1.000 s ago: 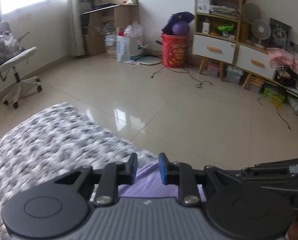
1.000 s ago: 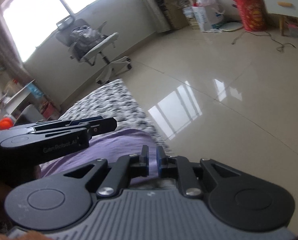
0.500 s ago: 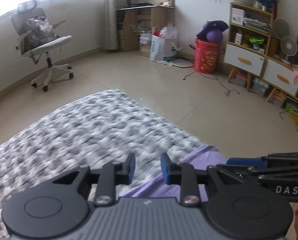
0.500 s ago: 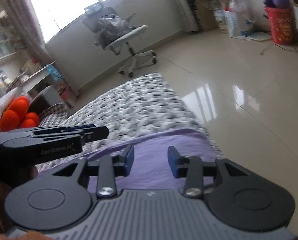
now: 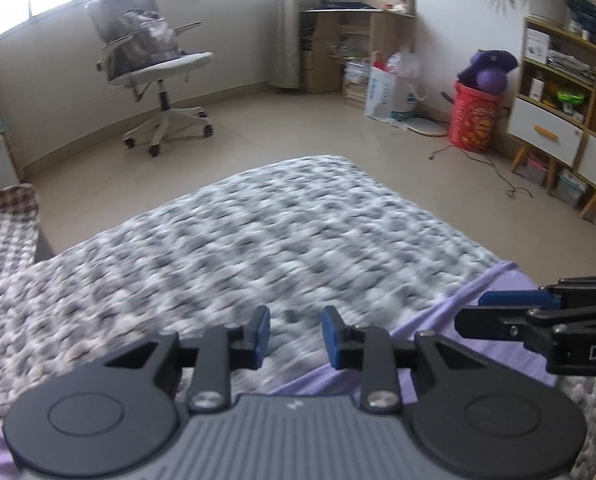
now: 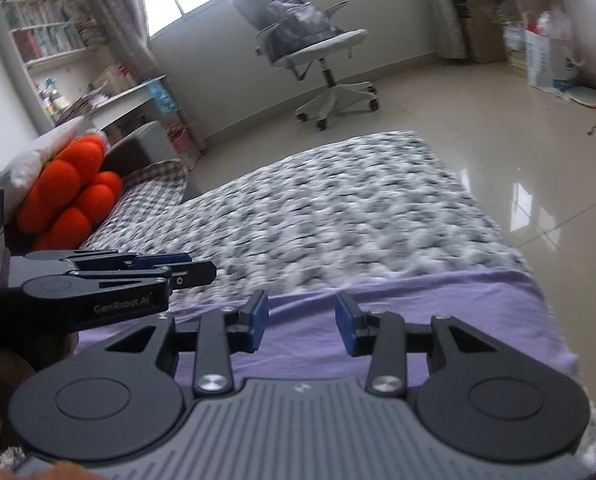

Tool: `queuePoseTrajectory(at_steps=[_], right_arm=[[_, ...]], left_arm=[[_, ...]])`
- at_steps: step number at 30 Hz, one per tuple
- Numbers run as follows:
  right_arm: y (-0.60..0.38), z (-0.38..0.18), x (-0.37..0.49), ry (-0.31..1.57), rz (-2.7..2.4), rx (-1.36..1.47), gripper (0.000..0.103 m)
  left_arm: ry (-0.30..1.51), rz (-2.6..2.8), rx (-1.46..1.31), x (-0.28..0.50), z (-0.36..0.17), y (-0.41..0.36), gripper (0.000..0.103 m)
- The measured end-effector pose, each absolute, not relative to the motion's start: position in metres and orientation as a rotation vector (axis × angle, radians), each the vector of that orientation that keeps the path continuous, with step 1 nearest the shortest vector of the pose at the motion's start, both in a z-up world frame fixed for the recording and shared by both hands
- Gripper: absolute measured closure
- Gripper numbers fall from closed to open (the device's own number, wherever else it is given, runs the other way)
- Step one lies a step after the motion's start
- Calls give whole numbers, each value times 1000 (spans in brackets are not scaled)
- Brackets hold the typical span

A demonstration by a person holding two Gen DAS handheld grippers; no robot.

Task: Fold clothes

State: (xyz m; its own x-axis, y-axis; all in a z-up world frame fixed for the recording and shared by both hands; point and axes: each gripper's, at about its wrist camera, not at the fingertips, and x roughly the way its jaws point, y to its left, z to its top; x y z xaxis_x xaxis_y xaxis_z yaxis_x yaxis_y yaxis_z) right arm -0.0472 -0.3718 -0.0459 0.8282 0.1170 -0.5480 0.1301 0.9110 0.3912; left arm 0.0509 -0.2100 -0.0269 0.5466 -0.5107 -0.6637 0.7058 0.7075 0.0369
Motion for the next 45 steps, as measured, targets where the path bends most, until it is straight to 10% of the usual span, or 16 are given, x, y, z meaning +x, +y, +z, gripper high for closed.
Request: queuePoseTrajectory(at_steps=[40, 43, 45], right_arm=[[-252, -53, 43, 749, 365, 155, 53], [-252, -54, 42, 748, 364, 153, 53], [-252, -55, 42, 743, 358, 148, 53]], left_arm=[[762, -511, 173, 116, -46, 3, 56], [783, -521, 137, 119, -48, 5, 59], [785, -527, 132, 119, -49, 3, 80]])
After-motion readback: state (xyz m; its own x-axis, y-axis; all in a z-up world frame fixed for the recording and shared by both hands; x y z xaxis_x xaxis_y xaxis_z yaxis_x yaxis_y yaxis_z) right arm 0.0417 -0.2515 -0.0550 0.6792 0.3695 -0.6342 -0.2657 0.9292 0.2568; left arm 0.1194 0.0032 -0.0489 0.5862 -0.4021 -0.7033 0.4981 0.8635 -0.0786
